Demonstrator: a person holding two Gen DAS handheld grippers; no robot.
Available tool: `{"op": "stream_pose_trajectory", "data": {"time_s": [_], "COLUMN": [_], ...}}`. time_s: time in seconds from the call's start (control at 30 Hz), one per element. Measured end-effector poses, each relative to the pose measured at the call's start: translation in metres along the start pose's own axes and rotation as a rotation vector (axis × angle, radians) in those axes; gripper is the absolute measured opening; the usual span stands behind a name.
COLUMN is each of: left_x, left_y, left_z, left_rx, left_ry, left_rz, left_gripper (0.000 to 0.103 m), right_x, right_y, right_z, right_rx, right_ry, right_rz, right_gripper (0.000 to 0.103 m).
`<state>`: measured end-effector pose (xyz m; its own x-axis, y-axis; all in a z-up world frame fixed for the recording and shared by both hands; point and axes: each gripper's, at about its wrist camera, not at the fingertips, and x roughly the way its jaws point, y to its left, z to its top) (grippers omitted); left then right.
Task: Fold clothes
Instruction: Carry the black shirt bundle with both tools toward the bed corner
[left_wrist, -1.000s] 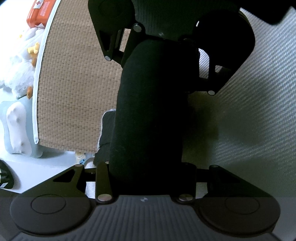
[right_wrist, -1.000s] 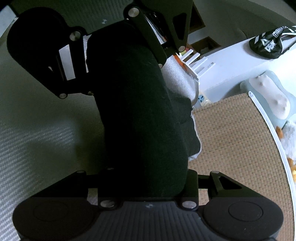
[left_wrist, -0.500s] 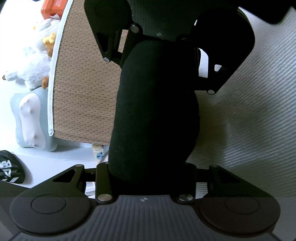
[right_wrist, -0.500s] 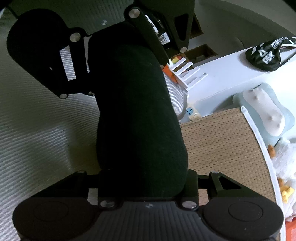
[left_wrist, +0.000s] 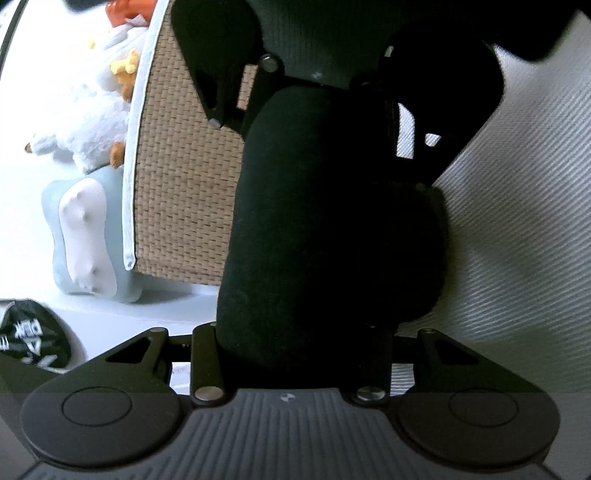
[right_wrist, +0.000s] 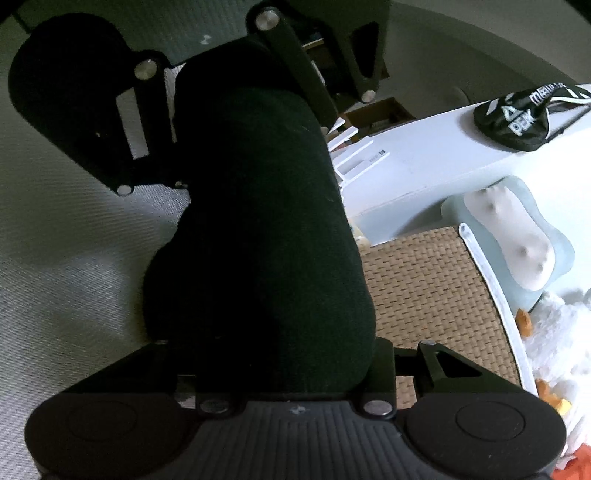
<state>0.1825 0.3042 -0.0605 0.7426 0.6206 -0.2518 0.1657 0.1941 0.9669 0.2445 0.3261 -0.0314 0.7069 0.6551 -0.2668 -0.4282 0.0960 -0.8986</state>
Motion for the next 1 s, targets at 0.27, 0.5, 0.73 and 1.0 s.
{"op": "stream_pose_trajectory", "data": {"time_s": [0.27, 0.5, 0.73, 1.0], "left_x": [0.027, 0.054, 0.079, 0.103], "left_y": [0.012, 0.019, 0.021, 0.026], "left_z": [0.0, -0.001, 0.0, -0.006], "left_rx": [0.019, 0.037, 0.051, 0.034], "left_ry": [-0.014, -0.037, -0.046, -0.043], "left_rz": [0.047, 0.081, 0.098, 0.117], "left_gripper": [0.047, 0.047, 0.047, 0.047], "right_x": [0.03, 0.052, 0.075, 0.099], "right_y": [-0.013, -0.025, -0.031, -0.038], "right_z": [-0.002, -0.007, -0.013, -0.01], "right_rx": [-0.009, 0.001, 0.012, -0.02], "right_ry": [0.013, 0.022, 0.038, 0.031], "right_rz": [-0.053, -0.085, -0.105, -0.127], "right_gripper": [0.043, 0.043, 0.043, 0.043]}}
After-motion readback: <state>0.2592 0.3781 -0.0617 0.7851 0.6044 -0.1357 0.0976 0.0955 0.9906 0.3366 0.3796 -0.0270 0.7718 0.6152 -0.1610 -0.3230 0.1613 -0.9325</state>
